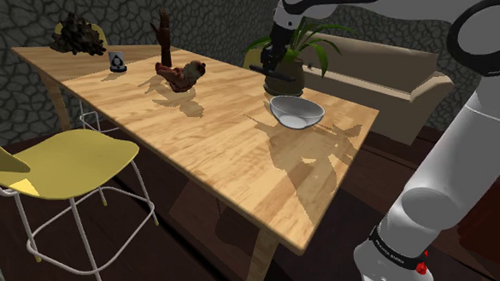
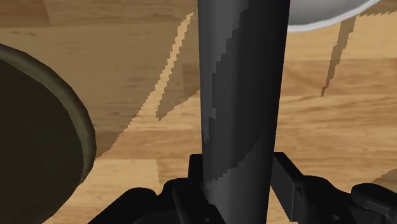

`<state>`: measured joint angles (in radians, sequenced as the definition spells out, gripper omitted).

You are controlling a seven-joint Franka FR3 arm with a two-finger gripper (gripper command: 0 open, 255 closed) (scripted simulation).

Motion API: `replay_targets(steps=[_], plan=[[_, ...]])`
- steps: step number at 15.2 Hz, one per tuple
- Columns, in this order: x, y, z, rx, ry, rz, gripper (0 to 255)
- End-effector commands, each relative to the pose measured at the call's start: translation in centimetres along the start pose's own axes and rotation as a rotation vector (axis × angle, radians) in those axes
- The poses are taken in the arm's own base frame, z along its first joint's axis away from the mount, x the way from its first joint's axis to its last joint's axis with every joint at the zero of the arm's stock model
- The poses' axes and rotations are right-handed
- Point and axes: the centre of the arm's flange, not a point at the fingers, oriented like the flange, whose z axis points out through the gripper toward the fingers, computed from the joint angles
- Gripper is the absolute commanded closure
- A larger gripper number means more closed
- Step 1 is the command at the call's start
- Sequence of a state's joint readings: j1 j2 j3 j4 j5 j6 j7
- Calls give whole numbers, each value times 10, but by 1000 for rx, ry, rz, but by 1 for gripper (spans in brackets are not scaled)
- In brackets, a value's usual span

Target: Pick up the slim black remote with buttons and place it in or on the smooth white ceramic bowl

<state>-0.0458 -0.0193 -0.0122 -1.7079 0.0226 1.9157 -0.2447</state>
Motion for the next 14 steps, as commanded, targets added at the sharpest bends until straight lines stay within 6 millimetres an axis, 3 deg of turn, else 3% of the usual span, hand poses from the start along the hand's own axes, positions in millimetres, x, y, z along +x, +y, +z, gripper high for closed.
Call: replay_targets(steps=[1, 11, 14], plan=[[-24, -6, -4, 0, 0, 0, 255], [-151, -43, -26, 0, 0, 0, 255], [-155, -43, -11, 0, 0, 0, 255]])
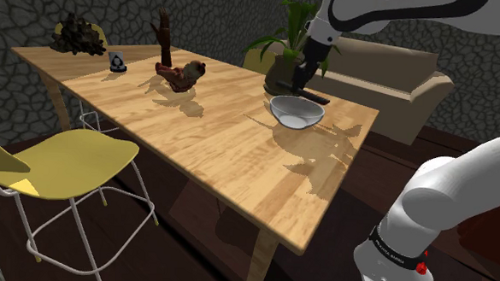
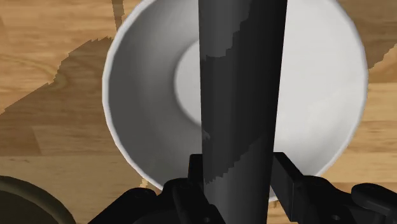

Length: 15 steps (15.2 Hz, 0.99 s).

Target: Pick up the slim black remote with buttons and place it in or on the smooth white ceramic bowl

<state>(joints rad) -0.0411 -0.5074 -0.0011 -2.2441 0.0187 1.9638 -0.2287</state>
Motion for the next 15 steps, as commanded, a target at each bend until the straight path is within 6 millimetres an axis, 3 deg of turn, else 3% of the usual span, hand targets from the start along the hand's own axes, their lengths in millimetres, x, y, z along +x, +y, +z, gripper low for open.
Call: replay_targets(steps=[1, 8, 15], plan=[[-5, 0, 10, 0, 0, 0, 255], [-13, -1, 45, 0, 0, 0, 255], [-13, -1, 45, 0, 0, 0, 255]])
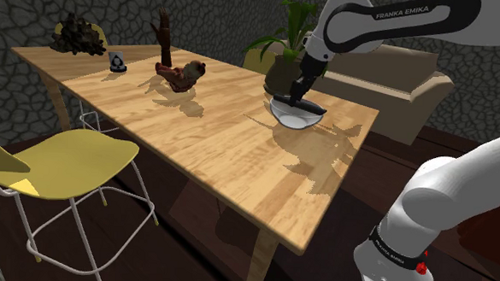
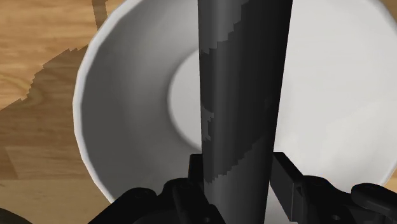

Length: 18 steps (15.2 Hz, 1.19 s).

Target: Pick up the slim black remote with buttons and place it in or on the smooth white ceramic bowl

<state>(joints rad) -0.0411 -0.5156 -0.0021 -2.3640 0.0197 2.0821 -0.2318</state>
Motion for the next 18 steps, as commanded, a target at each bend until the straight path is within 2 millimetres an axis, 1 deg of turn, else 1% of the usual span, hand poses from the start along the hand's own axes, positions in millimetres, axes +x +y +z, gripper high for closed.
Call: replay_targets(steps=[1, 6, 9, 10, 18], plan=[[-1, 0, 3, 1, -6, 0, 0], [0, 0, 3, 1, -6, 0, 0], [0, 0, -37, 1, -6, 0, 0], [0, 0, -47, 1, -6, 0, 0], [0, 0, -47, 1, -6, 0, 0]])
